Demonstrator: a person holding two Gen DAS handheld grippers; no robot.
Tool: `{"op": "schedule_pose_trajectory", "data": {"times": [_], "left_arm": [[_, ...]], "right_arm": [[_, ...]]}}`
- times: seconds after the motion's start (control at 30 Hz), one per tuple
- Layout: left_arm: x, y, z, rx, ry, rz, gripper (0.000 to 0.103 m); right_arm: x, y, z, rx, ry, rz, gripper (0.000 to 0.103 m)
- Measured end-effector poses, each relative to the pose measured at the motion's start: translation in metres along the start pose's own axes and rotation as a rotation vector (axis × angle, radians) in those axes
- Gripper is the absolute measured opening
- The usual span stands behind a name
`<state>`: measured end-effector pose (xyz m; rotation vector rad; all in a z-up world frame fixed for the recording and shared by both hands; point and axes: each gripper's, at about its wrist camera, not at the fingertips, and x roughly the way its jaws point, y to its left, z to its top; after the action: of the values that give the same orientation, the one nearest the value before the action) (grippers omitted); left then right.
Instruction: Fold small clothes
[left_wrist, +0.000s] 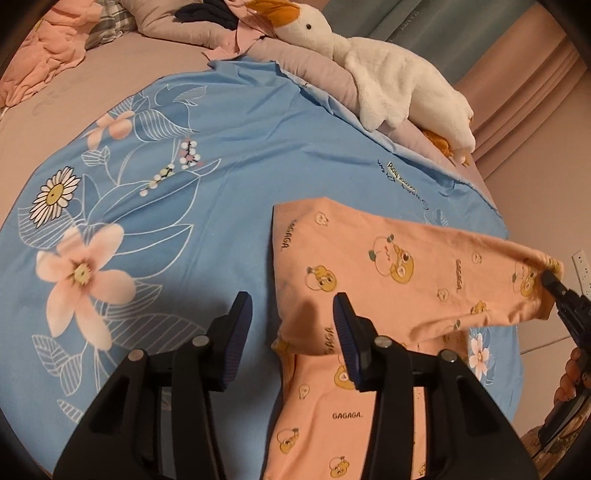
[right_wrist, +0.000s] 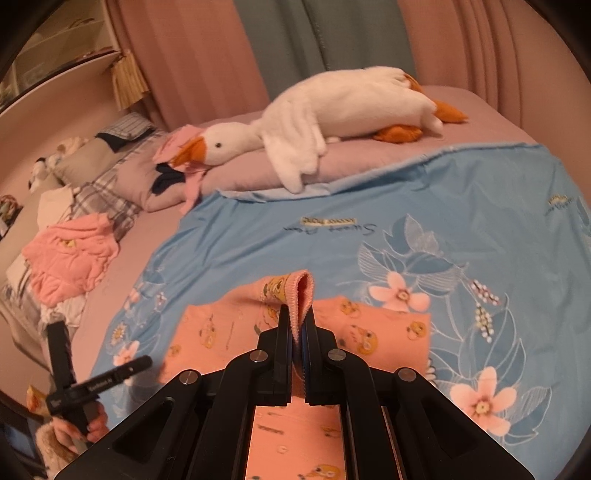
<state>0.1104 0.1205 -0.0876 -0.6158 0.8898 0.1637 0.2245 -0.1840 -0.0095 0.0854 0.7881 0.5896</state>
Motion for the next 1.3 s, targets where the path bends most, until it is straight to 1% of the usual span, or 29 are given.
{"op": "schedule_pose_trajectory", "data": {"times": [0.27,0.4,0.73,0.9,1.3], "left_arm": [[0.022,-0.007,0.004,0.031,0.044,0.010,0.037],[0.030,-0.011,0.003,0.048,0.062,0.019,0.035],[0.039,-0.020,0.002,0.085,0.087,0.031,0.035],[0.045,-0.022,0.002,0.100,0.098,0.044,0.035],[0.054,-0.024,0.000,0.117,0.119,0.063,0.035]], "right_arm": [[0.014,-0.026,-0.013,0.050,0.044,-0.049,0.005],[0.023,-0.038,-0.019,0.078,0.068,-0.056,0.005],[0.036,-0.057,-0.032,0.117,0.104,-0.088,0.005],[0.041,-0.062,-0.037,0.125,0.121,-0.108,0.005],[0.049,-0.070,-0.044,0.146,0.145,-0.123,0.005]]}}
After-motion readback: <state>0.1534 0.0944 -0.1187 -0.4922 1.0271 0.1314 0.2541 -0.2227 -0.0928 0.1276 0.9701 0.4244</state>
